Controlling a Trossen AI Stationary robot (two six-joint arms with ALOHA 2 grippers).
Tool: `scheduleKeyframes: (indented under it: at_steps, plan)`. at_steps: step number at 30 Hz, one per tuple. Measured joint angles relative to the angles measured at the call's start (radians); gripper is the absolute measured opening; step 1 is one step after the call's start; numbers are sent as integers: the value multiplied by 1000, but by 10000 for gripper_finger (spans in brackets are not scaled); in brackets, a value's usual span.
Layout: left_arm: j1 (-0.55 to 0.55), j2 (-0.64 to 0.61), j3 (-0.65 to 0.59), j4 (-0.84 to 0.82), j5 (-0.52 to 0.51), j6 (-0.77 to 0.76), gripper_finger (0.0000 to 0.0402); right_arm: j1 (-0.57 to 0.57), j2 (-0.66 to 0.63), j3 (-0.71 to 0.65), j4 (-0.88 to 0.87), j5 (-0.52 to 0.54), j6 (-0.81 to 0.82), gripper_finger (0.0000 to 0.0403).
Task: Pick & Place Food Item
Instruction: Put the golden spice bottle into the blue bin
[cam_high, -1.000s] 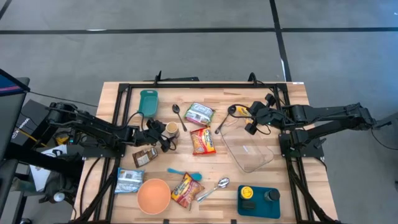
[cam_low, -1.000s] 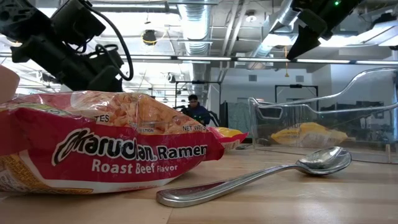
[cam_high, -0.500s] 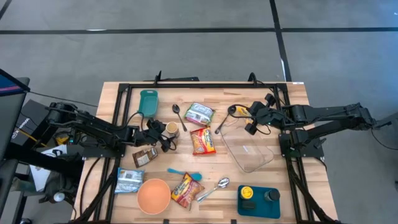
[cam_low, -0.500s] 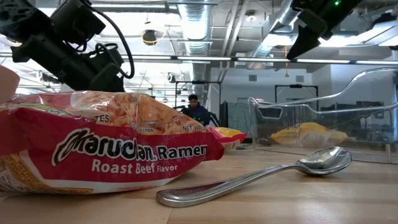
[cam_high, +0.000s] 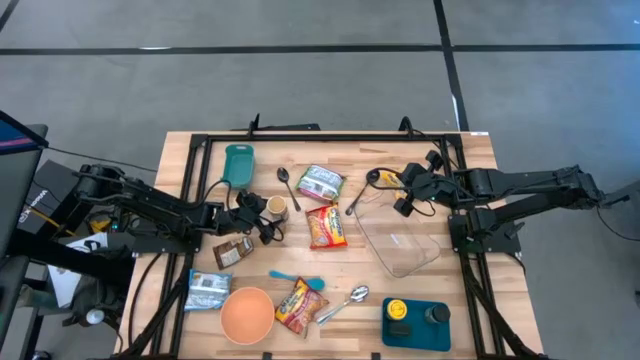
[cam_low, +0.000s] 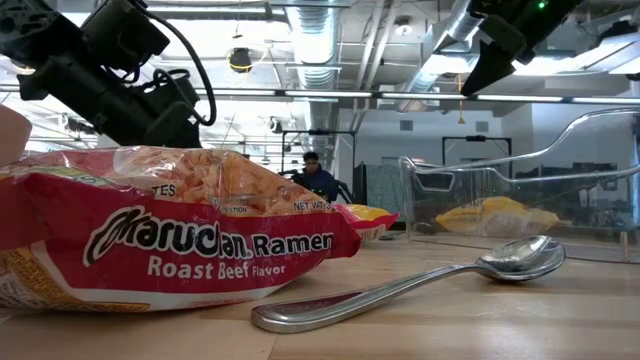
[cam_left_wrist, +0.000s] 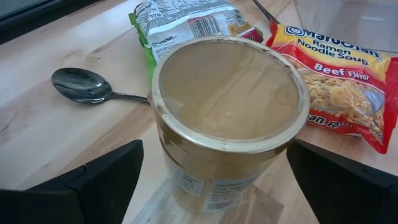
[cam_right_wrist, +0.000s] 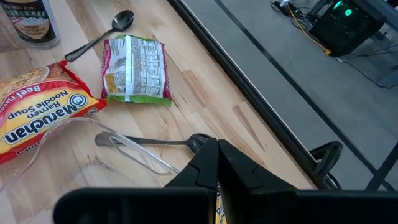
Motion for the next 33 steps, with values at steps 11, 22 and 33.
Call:
scheduleKeyframes:
  at_steps: [11, 22, 33]
  plan:
    - [-2, 0, 0, -2, 8, -1, 380, 0, 0, 0, 0, 0, 0, 1]
    - [-2, 0, 0, -2, 8, 1, 383, 0, 0, 0, -1, 0, 0, 1]
    - [10, 163, 2, 142, 6, 9, 384, 0, 0, 0, 1, 0, 0, 1]
